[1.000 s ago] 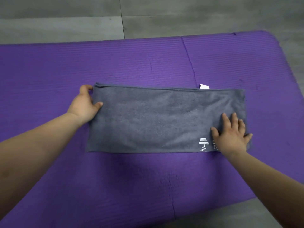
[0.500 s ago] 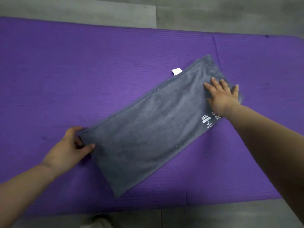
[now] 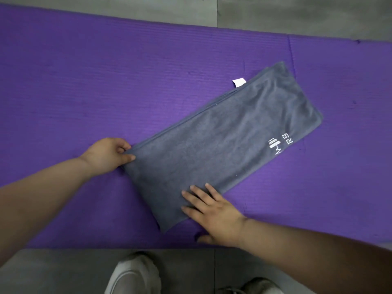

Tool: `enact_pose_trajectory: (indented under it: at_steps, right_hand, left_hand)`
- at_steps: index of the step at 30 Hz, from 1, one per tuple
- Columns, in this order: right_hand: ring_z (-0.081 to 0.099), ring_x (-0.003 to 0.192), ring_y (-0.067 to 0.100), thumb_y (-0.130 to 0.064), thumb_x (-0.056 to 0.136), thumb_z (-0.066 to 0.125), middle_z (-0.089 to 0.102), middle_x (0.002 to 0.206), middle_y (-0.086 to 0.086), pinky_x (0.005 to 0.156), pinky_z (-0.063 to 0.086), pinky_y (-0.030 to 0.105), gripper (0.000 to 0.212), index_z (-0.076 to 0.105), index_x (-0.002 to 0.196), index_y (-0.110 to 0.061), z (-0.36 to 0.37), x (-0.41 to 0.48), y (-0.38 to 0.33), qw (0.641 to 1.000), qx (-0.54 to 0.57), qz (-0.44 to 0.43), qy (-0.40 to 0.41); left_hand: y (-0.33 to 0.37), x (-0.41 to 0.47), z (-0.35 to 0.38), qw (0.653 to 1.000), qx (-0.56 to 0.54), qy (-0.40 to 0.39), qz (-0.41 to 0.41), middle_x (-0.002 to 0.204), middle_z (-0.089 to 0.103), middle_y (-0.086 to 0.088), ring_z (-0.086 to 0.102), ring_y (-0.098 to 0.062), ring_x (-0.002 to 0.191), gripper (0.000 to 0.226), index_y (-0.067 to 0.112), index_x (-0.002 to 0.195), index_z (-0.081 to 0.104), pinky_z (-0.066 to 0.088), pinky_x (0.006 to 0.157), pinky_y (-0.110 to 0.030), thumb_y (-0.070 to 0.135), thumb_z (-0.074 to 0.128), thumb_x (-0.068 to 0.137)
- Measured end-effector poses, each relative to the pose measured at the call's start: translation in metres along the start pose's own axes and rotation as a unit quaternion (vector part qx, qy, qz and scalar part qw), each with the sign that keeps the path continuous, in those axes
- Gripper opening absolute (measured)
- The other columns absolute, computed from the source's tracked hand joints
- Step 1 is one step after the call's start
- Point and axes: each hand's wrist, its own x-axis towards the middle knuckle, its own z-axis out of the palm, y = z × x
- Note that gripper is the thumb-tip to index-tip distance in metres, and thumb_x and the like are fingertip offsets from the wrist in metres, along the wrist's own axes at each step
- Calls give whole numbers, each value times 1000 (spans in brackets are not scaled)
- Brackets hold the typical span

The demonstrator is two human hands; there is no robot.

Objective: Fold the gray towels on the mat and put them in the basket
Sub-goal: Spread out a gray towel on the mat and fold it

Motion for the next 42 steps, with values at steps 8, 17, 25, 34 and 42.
enact_pose_trajectory:
  at_steps: [8,17,25,34,42]
  right_hand:
    - [65,71,14,-62,43,70,70,87,-9,67,56,34,49,71,77,-28,-14,26,-5,998,-55,9,11]
    - [63,56,17,-21,71,46,67,67,0,49,41,24,19,30,80,-23,-46,14,10,974,201,62,80]
    - [49,66,-15,-1,62,47,58,69,-19,64,38,3,29,48,82,-23,-45,-43,12,699,656,208,196]
    - [60,65,-11,0,62,51,67,70,-17,63,50,12,33,55,89,-18,-35,-74,92,533,718,320,314]
    - [52,76,8,3,88,48,58,93,5,73,44,18,23,54,82,-18,-44,-47,131,552,628,409,366]
  left_hand:
    - [13,-29,-11,944,-313,-61,-86,68,48,-7,53,4,35,22,12,74,47,46,36,-11,-6,53,84]
    - [-12,-58,-11,968,-185,-152,-71,41,51,-3,46,-5,26,24,12,85,47,38,30,-15,-11,55,82]
    - [52,-49,-15,934,-312,-173,-17,39,55,-2,46,-7,29,26,16,86,60,40,31,-15,13,54,61]
    - [158,22,7,950,-125,-231,169,78,57,-7,52,-14,78,41,8,85,60,46,65,-13,19,82,53]
    - [195,59,36,971,-165,-48,167,31,48,12,42,2,32,25,16,60,53,34,40,-7,10,63,82]
